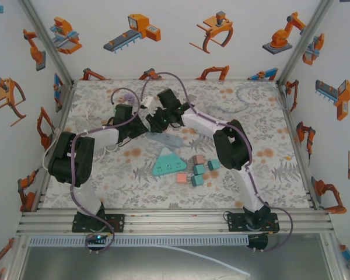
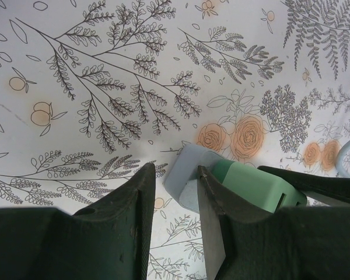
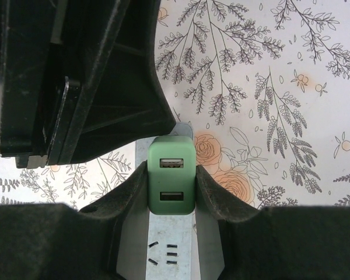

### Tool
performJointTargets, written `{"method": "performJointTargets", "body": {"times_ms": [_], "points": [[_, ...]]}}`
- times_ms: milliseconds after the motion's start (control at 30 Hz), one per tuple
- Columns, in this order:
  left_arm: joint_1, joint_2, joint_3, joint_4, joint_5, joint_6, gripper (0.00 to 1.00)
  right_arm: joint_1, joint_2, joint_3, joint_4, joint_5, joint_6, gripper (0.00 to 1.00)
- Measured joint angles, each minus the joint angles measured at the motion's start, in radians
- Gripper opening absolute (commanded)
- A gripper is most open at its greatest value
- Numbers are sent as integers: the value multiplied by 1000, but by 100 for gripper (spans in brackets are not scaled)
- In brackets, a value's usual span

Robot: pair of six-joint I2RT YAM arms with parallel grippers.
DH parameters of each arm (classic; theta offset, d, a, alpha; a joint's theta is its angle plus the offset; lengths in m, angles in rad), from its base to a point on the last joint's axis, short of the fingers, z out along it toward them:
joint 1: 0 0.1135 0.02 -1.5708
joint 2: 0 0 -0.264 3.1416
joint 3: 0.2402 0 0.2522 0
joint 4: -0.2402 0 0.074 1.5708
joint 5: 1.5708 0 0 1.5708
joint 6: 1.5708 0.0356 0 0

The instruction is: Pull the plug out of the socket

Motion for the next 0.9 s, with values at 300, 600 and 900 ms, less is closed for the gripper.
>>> {"method": "performJointTargets", "body": {"times_ms": [300, 600, 900], "points": [[0, 4, 3, -3, -3, 0, 37, 12, -5, 24, -30, 22, -32, 0], [-6, 8, 15, -10, -4, 0, 38, 34, -49, 182, -142, 24, -56, 0], [-9, -73, -54, -46, 32, 17, 45, 26, -208, 79, -96, 76, 123, 0]]}}
